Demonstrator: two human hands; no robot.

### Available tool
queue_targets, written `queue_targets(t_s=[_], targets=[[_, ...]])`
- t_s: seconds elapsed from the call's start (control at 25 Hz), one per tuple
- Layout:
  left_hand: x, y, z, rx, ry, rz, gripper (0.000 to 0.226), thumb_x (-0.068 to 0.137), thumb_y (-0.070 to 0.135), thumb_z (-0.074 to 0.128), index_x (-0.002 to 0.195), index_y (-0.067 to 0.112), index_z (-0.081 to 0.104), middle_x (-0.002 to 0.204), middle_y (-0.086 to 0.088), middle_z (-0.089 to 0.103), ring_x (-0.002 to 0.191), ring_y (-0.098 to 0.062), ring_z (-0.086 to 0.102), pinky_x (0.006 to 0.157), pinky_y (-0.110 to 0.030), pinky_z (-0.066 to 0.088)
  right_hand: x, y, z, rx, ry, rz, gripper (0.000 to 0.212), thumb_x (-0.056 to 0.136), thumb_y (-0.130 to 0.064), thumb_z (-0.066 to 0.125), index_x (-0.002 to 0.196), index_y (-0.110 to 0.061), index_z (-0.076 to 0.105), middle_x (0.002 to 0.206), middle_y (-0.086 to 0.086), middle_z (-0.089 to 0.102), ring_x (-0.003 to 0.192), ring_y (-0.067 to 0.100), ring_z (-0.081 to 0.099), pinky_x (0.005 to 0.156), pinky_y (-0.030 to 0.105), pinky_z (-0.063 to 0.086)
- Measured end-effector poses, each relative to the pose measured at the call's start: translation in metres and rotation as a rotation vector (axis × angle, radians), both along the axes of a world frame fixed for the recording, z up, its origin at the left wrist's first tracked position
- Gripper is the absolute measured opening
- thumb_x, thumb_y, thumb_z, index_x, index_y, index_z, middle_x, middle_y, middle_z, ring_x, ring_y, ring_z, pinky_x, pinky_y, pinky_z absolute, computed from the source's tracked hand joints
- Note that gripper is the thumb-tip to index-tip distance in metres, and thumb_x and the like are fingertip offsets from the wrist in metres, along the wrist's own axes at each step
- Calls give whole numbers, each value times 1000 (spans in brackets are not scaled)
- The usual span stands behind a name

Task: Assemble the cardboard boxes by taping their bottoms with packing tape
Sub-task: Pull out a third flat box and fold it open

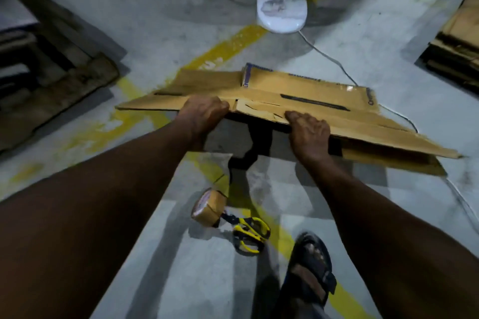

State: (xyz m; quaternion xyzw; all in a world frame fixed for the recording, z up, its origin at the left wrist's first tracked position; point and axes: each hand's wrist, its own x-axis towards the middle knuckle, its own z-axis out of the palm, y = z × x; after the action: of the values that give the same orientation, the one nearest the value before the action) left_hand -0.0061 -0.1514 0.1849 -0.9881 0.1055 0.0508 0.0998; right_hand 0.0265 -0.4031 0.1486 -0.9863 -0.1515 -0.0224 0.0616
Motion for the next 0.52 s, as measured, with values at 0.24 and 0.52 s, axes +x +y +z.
queue_targets(t_s=[0.24, 0.52], targets=[[-78, 79, 135, -49, -258, 139, 51, 93, 12, 49, 142, 16, 35, 104, -20, 64, 89, -43, 62, 59, -38, 38, -49, 96, 125, 63, -155, 165, 29, 96, -12, 46, 117, -23, 62, 107, 7, 70, 97, 32, 66, 74, 34, 44], [-240, 163, 270, -62, -366, 236, 25, 86, 17, 62, 110, 17, 68, 92, -18, 68, 85, -40, 64, 64, -40, 47, -155, 211, 241, 178, -281, 406, 33, 83, -3, 53, 105, -22, 68, 93, 5, 72, 84, 32, 66, 81, 39, 35]])
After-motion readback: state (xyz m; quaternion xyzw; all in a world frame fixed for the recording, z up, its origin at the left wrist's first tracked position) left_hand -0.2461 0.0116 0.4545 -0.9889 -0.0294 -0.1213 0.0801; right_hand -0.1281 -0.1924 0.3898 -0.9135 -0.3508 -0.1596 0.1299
